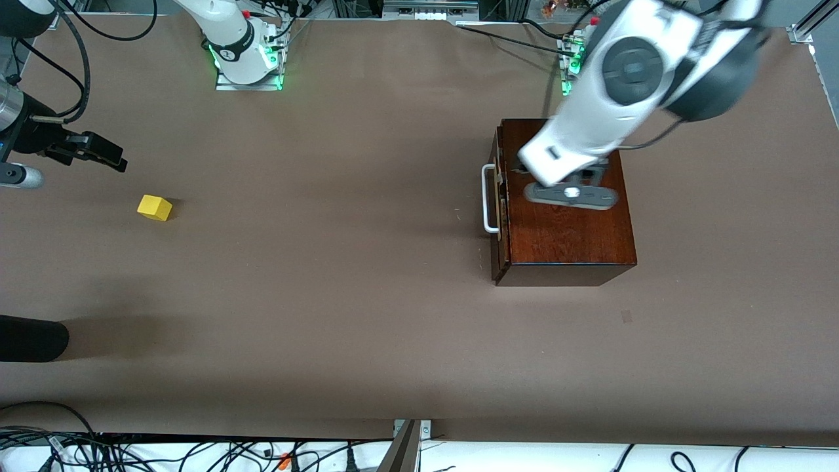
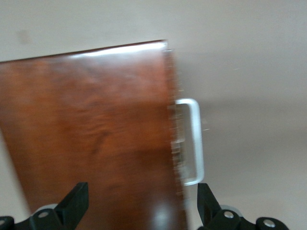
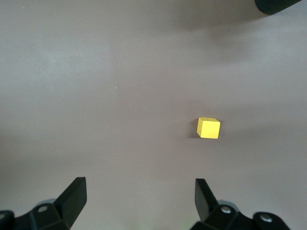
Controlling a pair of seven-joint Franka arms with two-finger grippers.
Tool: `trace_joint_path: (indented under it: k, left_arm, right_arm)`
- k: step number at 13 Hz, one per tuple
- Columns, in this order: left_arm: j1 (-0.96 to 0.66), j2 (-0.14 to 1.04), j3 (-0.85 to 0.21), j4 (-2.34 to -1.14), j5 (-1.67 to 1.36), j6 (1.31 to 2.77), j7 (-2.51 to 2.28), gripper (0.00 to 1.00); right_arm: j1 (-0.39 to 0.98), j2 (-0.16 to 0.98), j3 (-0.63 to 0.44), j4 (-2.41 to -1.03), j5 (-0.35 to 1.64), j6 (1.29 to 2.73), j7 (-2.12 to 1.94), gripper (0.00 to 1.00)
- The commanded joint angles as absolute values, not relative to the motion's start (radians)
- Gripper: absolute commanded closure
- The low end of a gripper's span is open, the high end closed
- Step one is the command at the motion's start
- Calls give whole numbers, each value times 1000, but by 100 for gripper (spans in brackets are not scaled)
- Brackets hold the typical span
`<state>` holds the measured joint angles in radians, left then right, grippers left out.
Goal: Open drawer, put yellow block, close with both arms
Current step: 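Move the left gripper to the white drawer handle of the box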
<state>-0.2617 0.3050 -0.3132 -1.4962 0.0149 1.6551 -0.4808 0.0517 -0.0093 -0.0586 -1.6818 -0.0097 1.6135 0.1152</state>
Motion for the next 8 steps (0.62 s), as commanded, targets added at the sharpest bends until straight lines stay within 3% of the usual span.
trace_joint_path:
  k: [1, 5, 8]
  left_arm:
    - [-380, 442, -301, -1384, 28, 1715, -639, 0]
    - [-479, 517, -305, -1393, 225, 1761, -753, 0]
    - [-489, 525, -305, -1486, 267, 1836, -801, 0]
  right_arm:
    - [40, -60, -48, -1727, -3, 1635, 124, 0]
    - [40, -55, -48, -1718, -5, 1629, 123, 0]
    - [40, -54, -48, -1717, -5, 1631, 123, 0]
